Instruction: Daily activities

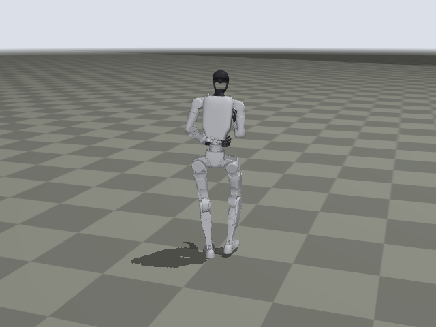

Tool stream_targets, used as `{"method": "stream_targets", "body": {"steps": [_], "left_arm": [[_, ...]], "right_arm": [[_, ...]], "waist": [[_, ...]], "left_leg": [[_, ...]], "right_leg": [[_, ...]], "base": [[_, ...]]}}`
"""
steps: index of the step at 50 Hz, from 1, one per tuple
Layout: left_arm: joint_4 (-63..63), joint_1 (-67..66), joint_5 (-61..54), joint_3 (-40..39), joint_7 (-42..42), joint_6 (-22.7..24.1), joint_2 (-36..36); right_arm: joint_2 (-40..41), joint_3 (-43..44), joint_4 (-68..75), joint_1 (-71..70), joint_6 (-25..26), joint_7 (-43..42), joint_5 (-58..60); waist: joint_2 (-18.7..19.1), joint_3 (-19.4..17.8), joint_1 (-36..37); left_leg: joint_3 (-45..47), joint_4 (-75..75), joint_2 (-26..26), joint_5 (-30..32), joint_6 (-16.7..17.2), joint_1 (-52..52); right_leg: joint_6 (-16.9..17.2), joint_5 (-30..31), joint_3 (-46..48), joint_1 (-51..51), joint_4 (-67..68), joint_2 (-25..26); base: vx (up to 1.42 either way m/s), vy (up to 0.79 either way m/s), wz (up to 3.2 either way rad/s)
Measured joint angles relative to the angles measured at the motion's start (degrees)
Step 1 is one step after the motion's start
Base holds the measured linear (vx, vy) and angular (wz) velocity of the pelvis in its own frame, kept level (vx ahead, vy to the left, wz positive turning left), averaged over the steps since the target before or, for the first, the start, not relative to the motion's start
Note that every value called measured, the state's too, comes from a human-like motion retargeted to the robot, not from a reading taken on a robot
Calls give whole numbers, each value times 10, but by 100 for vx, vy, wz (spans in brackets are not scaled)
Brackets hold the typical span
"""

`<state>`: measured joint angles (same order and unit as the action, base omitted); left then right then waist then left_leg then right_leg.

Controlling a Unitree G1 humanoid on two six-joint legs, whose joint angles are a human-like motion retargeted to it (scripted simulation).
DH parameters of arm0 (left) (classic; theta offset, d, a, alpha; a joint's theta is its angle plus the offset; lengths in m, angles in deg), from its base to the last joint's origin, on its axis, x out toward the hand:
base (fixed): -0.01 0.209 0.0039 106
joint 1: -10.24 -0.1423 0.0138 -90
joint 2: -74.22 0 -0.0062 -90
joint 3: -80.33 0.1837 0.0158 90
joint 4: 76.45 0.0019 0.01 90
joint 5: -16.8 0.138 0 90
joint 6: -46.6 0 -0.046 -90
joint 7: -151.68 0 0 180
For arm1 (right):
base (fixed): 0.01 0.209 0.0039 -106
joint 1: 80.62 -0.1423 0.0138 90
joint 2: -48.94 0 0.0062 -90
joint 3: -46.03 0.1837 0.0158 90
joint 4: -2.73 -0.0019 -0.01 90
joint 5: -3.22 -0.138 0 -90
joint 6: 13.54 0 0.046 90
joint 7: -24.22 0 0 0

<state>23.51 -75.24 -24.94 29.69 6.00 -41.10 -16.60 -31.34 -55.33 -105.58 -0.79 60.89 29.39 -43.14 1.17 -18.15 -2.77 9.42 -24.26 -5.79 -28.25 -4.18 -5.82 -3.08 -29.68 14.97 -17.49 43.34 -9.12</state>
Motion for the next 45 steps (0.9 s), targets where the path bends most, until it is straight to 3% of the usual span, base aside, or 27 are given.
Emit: {"method": "stream_targets", "body": {"steps": [8, 18, 32, 45], "left_arm": [[-212, 29, -69, 52, 84, -56, -7], [-272, 129, -9, 94, 87, -88, -30], [-265, 137, 6, 96, 128, -105, -27], [-240, 139, 61, 98, 163, -109, -47]], "right_arm": [[-1, 52, 260, -25, -21, -69, -88], [-13, -10, 483, -85, 17, -73, -90], [-8, -23, 443, -10, 26, -55, -80], [-29, -17, 505, -15, 51, -39, -54]], "waist": [[14, 1, 37], [70, -12, 61], [108, -2, 41], [132, 3, 37]], "left_leg": [[-18, -54, 15, -7, 23, -60], [-22, -199, 76, -24, 60, -164], [-12, -261, 115, -9, 94, -203], [-37, -232, 110, -41, 87, -184]], "right_leg": [[-1, -22, 24, 11, -52, 17], [-15, -17, 37, -11, -78, 65], [-27, 0, 20, -21, -92, 93], [-33, 0, 33, -15, -92, 90]], "base": [[-3, -9, 16], [-6, -5, -3], [0, 0, 0], [-1, 0, 7]]}}
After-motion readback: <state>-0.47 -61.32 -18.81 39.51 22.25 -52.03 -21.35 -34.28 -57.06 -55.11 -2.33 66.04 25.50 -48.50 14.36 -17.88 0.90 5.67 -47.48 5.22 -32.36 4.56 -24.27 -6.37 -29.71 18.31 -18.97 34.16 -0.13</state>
